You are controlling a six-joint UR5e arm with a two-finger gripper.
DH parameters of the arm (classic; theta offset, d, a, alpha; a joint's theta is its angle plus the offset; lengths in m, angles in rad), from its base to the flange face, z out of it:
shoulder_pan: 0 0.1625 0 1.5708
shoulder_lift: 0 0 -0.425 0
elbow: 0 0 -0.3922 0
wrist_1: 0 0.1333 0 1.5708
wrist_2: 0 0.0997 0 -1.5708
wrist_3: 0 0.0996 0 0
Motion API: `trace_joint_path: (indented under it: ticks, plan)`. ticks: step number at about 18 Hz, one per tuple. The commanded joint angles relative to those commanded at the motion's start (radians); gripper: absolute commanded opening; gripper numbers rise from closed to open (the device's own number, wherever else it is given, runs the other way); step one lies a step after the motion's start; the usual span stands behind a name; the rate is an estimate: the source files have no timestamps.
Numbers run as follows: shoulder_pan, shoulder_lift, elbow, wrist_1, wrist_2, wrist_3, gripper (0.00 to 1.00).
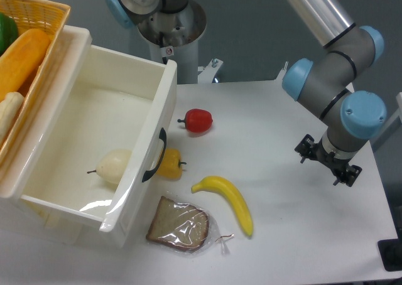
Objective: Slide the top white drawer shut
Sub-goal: 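Move the gripper toward the front face of the open white drawer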
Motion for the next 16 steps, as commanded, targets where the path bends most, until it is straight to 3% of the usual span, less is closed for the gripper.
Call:
trace_joint_path:
  ticks: [4, 8, 16]
  plan:
    - [-0.002, 0.006, -0.037, 0.002, 0.002, -0.002, 1.0]
    - [0.005, 0.017, -0.118, 0.072, -0.037, -0.005, 1.0]
    - [0.0, 0.054, -0.244, 0.071, -0.106, -0.017, 1.0]
